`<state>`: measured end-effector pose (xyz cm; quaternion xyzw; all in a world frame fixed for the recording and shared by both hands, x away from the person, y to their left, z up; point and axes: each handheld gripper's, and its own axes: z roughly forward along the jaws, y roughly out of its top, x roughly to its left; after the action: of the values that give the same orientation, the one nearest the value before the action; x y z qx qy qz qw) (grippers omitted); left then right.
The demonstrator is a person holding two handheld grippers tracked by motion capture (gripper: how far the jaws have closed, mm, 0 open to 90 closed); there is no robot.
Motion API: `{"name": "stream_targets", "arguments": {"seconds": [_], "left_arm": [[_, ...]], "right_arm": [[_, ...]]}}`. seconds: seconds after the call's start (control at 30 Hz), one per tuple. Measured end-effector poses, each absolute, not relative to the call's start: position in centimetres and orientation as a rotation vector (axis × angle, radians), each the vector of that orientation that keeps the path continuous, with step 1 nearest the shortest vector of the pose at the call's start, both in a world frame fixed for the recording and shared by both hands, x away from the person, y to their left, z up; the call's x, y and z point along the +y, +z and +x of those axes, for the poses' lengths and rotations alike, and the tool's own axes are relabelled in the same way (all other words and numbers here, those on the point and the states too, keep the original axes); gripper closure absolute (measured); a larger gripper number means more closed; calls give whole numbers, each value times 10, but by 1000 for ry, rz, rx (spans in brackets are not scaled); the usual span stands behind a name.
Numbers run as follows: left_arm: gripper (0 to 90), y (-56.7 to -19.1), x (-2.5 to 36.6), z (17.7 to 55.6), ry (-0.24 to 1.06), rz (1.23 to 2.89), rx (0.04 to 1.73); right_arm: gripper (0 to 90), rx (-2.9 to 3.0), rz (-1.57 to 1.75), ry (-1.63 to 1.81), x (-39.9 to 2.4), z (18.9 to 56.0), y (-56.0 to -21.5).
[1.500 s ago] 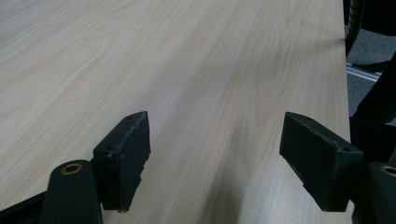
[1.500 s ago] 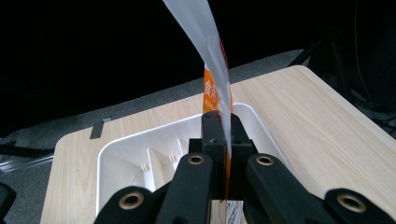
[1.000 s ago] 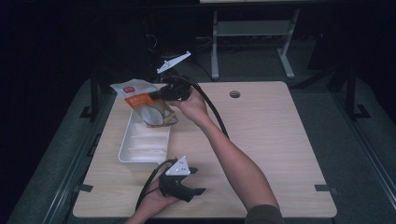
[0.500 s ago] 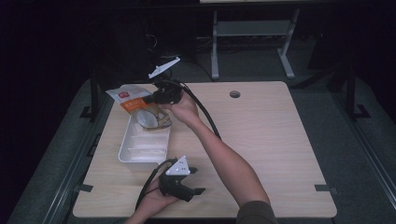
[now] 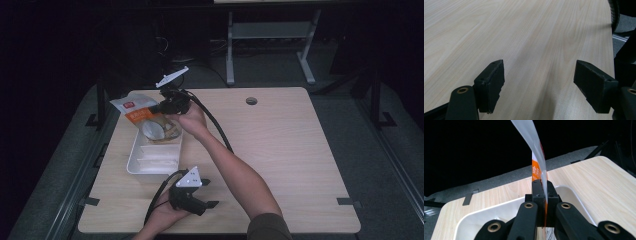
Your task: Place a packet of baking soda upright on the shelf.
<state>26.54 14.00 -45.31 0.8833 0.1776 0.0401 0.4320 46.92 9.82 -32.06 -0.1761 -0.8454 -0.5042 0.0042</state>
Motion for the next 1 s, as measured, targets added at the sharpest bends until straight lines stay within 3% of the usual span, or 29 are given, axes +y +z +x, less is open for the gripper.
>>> {"name": "stream_targets", "arguments": {"seconds": [0.63, 1.0], "left_arm": [[241, -453, 139, 265, 103, 2205, 446], [239, -453, 139, 265, 100, 2201, 446]], "right_arm": [[877, -2606, -624, -1522, 91, 474, -355], [833, -2757, -568, -1265, 107, 470, -367]]}}
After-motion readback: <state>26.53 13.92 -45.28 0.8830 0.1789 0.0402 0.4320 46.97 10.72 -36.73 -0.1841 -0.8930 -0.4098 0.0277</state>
